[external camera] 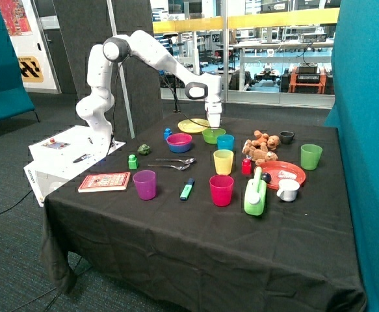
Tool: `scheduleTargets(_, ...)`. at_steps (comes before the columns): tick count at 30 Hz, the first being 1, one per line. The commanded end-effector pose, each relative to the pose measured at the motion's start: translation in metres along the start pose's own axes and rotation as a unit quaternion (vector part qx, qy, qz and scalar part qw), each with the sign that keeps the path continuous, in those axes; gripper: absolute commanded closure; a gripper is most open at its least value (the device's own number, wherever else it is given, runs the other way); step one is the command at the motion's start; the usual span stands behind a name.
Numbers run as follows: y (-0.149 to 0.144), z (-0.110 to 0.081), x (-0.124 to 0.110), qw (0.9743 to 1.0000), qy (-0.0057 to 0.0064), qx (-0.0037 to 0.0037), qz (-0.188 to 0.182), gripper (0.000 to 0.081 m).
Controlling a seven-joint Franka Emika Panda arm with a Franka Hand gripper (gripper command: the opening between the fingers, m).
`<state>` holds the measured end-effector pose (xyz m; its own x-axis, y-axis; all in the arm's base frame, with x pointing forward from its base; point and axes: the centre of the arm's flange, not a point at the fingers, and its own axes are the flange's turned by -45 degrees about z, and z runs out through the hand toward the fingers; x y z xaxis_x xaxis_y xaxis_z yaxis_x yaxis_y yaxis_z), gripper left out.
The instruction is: Stack the bowls
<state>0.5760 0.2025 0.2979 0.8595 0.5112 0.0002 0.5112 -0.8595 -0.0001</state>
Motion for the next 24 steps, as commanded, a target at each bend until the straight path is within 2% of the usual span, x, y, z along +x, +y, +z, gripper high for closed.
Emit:
scheduleTargets(1,0.0008,0.0011,-0.0022,1.0000,-0.0001,-0.00003,0.005,0.0808)
scheduleTargets(19,0.0035,0.0049,-0.0083,1.0000,-0.0001,-0.00003,0.005,0.0808)
scheduleTargets(24,0.0026,0.0006,-0.0076,1.0000,-0.0001,-0.00003,0.003,0.0808)
